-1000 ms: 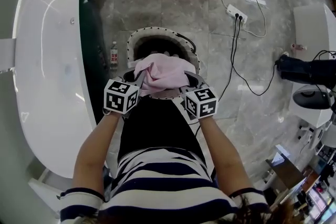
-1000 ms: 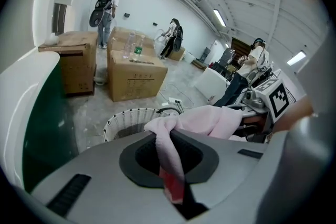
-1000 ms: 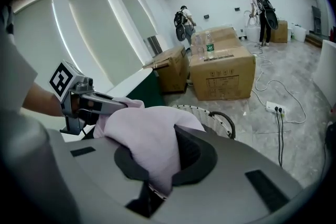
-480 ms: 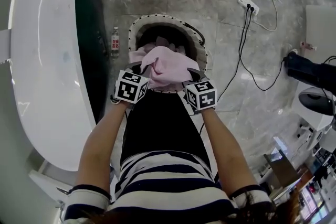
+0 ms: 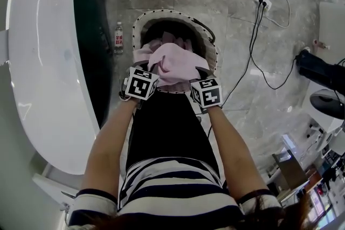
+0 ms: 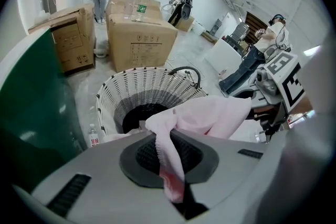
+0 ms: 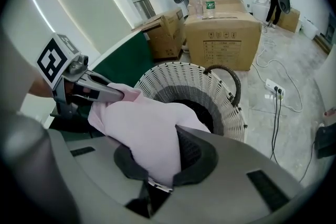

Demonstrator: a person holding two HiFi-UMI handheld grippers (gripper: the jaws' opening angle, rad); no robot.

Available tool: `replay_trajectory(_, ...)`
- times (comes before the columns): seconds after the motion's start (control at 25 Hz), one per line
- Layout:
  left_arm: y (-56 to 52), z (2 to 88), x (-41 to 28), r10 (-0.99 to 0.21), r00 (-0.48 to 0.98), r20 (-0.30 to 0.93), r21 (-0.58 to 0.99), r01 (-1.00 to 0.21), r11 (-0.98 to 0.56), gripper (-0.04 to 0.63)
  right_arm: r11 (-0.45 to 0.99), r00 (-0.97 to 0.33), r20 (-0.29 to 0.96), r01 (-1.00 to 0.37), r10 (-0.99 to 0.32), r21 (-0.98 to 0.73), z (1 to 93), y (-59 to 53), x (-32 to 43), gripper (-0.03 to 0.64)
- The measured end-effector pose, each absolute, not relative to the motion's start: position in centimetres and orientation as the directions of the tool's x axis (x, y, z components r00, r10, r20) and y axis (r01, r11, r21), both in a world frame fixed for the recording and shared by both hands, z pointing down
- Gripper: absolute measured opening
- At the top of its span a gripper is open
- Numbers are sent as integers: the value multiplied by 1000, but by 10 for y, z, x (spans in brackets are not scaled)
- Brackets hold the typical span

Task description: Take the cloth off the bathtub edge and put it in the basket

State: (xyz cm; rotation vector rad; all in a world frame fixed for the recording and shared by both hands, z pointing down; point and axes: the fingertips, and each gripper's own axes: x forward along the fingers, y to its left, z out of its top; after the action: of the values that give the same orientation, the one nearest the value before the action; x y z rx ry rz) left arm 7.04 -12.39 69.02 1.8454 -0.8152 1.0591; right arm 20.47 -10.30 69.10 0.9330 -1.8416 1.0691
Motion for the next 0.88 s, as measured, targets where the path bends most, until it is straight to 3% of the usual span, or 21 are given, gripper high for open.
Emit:
replay_trajectory(0.16,-123,697,70,-102,416,903,330,-828,-453,32,387,-396,899,-870,-184,-305,695,-100,205,74)
replay_trajectory(0.32,-124,700,72,-91,390,916,302,-821,-484,34,396,-394,908,-863,-143,-312,701,-93,203,159)
replay_trajectory(0.36,-124,700,73,-94,387,917,294,-818,-495,45,392,-397,908,-863,-136,-319,702,-91,202,181)
replay_trajectory(0.4,-124,700,74,-96,387,917,291,-814,-503,105,388,-401,906,-863,-133,-325,702,-90,201,201)
replay_trajectory(0.52,-125,701,76,-105,392,914,291,-814,-502,189,384,-405,902,-864,-148,-325,699,-90,199,201)
replay_trajectory(0.72,-128,699,74,-143,392,909,280,-827,-487,199,395,-411,895,-861,-172,-320,695,-94,196,199)
replay_trajectory(0.88,-123,695,74,-128,397,909,295,-830,-473,198,397,-417,892,-859,-177,-323,692,-94,194,157)
